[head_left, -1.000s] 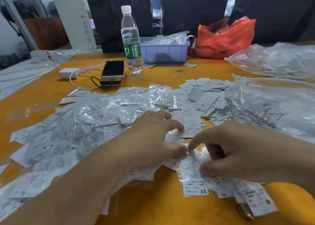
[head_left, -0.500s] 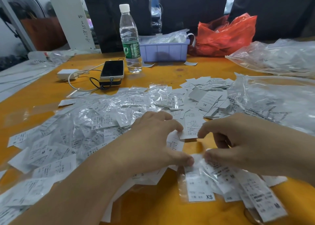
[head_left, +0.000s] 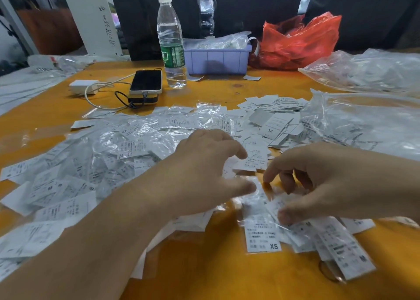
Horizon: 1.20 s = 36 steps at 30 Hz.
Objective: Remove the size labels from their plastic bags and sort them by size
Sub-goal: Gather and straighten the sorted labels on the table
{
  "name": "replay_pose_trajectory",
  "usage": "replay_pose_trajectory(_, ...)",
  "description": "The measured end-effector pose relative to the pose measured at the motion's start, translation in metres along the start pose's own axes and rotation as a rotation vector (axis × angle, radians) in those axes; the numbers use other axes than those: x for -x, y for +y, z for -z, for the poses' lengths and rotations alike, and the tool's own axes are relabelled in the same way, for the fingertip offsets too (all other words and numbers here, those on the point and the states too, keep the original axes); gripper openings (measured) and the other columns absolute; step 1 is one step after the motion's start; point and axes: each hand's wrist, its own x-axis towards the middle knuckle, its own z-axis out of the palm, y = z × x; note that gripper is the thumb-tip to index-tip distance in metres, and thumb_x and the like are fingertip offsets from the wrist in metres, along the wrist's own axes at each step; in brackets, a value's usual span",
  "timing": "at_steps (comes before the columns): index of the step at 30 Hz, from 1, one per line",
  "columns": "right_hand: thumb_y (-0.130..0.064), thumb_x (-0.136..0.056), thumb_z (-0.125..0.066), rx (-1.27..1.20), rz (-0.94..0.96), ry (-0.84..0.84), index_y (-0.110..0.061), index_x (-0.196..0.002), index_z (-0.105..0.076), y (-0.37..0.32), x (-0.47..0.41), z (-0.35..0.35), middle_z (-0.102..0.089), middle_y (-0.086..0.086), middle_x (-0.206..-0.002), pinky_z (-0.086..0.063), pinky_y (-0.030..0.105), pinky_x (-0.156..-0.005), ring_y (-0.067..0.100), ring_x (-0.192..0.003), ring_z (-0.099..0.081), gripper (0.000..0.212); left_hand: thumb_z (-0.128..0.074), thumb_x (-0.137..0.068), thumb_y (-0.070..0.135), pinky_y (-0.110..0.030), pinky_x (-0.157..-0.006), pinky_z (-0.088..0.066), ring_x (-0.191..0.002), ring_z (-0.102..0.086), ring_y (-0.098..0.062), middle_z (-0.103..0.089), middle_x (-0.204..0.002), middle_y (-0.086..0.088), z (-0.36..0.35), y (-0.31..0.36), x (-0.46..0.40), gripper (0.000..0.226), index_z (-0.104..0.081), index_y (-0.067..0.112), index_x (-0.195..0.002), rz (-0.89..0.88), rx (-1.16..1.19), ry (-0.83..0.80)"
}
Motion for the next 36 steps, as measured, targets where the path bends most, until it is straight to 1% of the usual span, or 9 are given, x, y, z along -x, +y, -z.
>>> replay_pose_trajectory(7, -0.071, -0.066, -0.063, 0.057, -0.004, 0.059, -0.050, -0.108, -0.055, 0.002, 0.002, 0.000, -0.044, -0.037, -0.097, -0.040, 0.021, -0.059, -0.013, -0.084, -0.047, 0.047, -0.075, -0.059, 0.069, -0.025, -0.099, -0.023, -0.128, -0.019, 0.006, -0.032, -0.129, 0.034, 0.006, -0.003, 0.000, 0.071, -0.049, 0.052, -0.123, 0.067, 0.010, -0.058)
replay_pose_trajectory(13, -0.083, -0.057, -0.063, 0.051, 0.009, 0.009, -0.062, -0.113, -0.037, -0.009, 0.002, -0.012, -0.045, -0.031, -0.101, -0.048, 0.024, -0.076, -0.006, -0.091, -0.049, 0.065, -0.079, -0.046, 0.073, -0.024, -0.096, -0.024, -0.106, -0.011, 0.019, -0.021, -0.113, 0.044, 0.014, -0.013, 0.001, 0.087, -0.044, 0.058, -0.124, 0.087, 0.002, -0.130)
replay_pose_trajectory(16, -0.074, -0.058, -0.072, 0.043, -0.012, -0.009, -0.064, -0.114, -0.036, -0.007, 0.003, -0.008, -0.042, -0.034, -0.102, -0.049, 0.024, -0.078, -0.006, -0.094, -0.048, 0.067, -0.080, -0.043, 0.073, -0.019, -0.087, -0.026, -0.100, -0.016, 0.020, -0.017, -0.104, 0.057, 0.020, -0.016, 0.004, 0.088, -0.039, 0.065, -0.121, 0.084, -0.004, -0.208)
replay_pose_trajectory(19, -0.059, -0.066, -0.077, 0.038, -0.039, 0.025, -0.060, -0.116, -0.042, -0.003, 0.004, -0.002, -0.043, -0.034, -0.099, -0.049, 0.022, -0.075, -0.007, -0.092, -0.049, 0.062, -0.080, -0.048, 0.070, -0.011, -0.076, -0.024, -0.097, -0.015, 0.035, -0.012, -0.105, 0.063, 0.023, -0.013, 0.008, 0.082, -0.036, 0.070, -0.118, 0.052, 0.026, -0.250)
replay_pose_trajectory(22, -0.045, -0.076, -0.075, 0.053, -0.029, 0.025, -0.063, -0.115, -0.042, -0.003, 0.005, 0.000, -0.044, -0.034, -0.102, -0.051, 0.022, -0.073, -0.006, -0.094, -0.050, 0.054, -0.071, -0.057, 0.068, -0.013, -0.081, -0.024, -0.105, -0.015, 0.033, -0.018, -0.116, 0.055, 0.017, -0.003, 0.009, 0.070, -0.037, 0.069, -0.119, 0.000, 0.080, -0.217)
replay_pose_trajectory(25, -0.034, -0.085, -0.062, 0.123, 0.068, 0.058, -0.061, -0.116, -0.041, -0.002, 0.004, -0.003, -0.039, -0.038, -0.111, -0.044, 0.019, -0.079, -0.017, -0.102, -0.039, 0.046, -0.072, -0.061, 0.070, -0.023, -0.095, -0.020, -0.119, -0.014, 0.017, -0.017, -0.133, 0.042, 0.008, 0.006, 0.008, 0.075, -0.035, 0.063, -0.126, -0.016, 0.034, -0.179)
replay_pose_trajectory(28, -0.049, -0.084, -0.054, 0.123, 0.145, 0.089, -0.056, -0.119, -0.044, -0.003, 0.001, -0.010, -0.037, -0.037, -0.116, -0.040, 0.024, -0.093, -0.015, -0.110, -0.031, 0.037, -0.077, -0.058, 0.070, -0.027, -0.095, -0.017, -0.103, -0.010, 0.021, -0.014, -0.130, 0.044, 0.009, 0.005, 0.010, 0.084, -0.032, 0.062, -0.129, -0.008, -0.009, -0.255)
replay_pose_trajectory(31, -0.072, -0.074, -0.057, 0.138, 0.181, 0.058, -0.057, -0.118, -0.043, -0.003, -0.003, -0.018, -0.031, -0.039, -0.114, -0.040, 0.023, -0.089, -0.019, -0.113, -0.023, 0.049, -0.080, -0.057, 0.066, -0.026, -0.094, -0.019, -0.092, -0.009, 0.024, -0.013, -0.123, 0.049, 0.015, 0.003, 0.011, 0.084, -0.031, 0.066, -0.126, -0.003, 0.014, -0.311)
replay_pose_trajectory(36, -0.070, -0.072, -0.063, 0.132, 0.138, 0.116, -0.055, -0.116, -0.046, 0.001, -0.005, -0.016, -0.035, -0.036, -0.112, -0.041, 0.022, -0.085, -0.018, -0.108, -0.030, 0.049, -0.070, -0.063, 0.071, -0.022, -0.091, -0.024, -0.106, -0.016, 0.026, -0.017, -0.127, 0.046, 0.014, 0.006, 0.013, 0.071, -0.032, 0.067, -0.123, -0.026, 0.066, -0.254)
